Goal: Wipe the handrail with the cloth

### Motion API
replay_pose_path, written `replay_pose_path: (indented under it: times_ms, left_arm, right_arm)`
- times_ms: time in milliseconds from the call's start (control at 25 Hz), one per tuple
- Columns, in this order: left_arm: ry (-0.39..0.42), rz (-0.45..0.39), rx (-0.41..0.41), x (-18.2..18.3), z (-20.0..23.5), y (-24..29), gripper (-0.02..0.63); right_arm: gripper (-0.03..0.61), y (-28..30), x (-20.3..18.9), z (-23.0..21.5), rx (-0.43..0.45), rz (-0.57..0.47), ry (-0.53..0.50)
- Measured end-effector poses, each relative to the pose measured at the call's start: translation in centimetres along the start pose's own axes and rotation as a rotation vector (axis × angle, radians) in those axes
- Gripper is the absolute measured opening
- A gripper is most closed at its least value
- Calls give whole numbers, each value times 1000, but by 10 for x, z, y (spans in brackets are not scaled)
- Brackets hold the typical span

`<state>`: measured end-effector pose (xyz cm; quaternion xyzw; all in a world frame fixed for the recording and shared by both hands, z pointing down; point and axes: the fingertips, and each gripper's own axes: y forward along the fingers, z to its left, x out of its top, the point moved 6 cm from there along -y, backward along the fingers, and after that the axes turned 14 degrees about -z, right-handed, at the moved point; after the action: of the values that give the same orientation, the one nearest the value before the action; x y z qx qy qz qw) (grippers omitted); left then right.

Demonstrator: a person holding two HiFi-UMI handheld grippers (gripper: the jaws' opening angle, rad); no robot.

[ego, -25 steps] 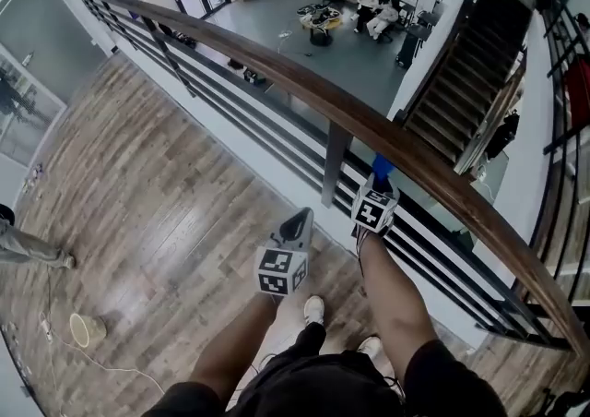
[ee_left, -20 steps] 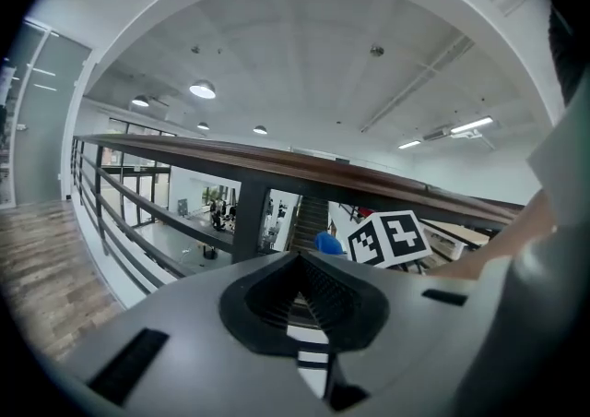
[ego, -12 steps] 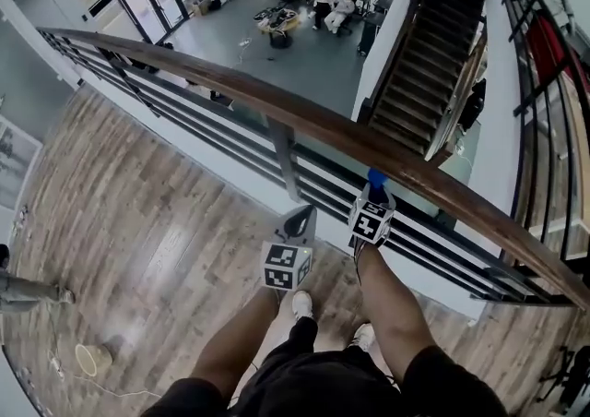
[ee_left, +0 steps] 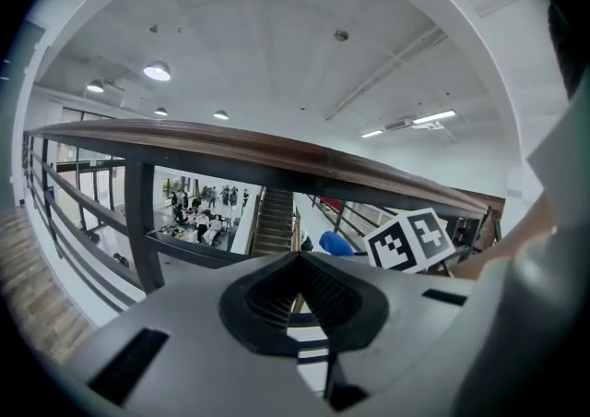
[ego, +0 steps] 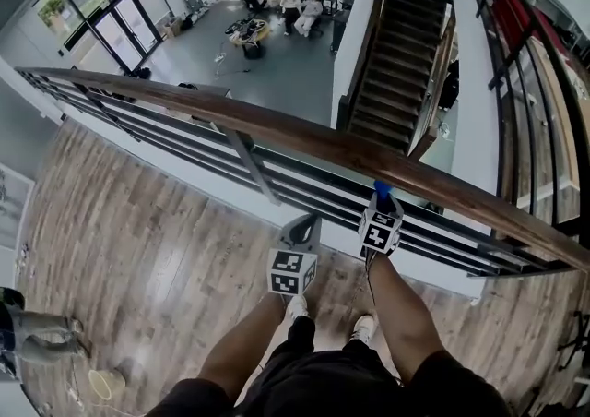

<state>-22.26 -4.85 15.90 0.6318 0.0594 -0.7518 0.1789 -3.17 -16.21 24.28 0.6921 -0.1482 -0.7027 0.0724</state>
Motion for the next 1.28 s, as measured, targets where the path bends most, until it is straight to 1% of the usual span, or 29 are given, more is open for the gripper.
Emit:
replay_pose_path:
  times_ms: [80, 200, 320, 640, 880, 1000, 1160, 1280]
  left_arm:
    - [11, -9, -22, 1, -20, 9, 5]
    - [16, -21, -14, 4, -41, 22, 4]
    - [5, -11, -13, 3, -63, 33, 4]
    - [-4, 15, -68, -16, -140, 59, 4]
    - [83, 62, -190, -33, -203, 83, 5]
    - [82, 80, -227, -46, -238, 98, 4]
    - [60, 110, -280, -65, -293, 116, 4]
    - [52, 127, -324, -76, -333, 129, 5]
  right_arm:
    - [100, -9, -2, -26, -6, 1, 3]
    - [100, -23, -5, -66, -6, -5, 1]
    - [100, -35, -10, -110, -19, 1, 0]
    - [100, -72, -24, -214, -86, -5, 16]
    - [100, -96, -32, -296, -108, 34, 7]
    - [100, -108, -36, -335, -135, 42, 14]
    - [100, -128, -46, -389, -180, 39, 30]
    - [100, -140, -47, -427, -199, 42, 24]
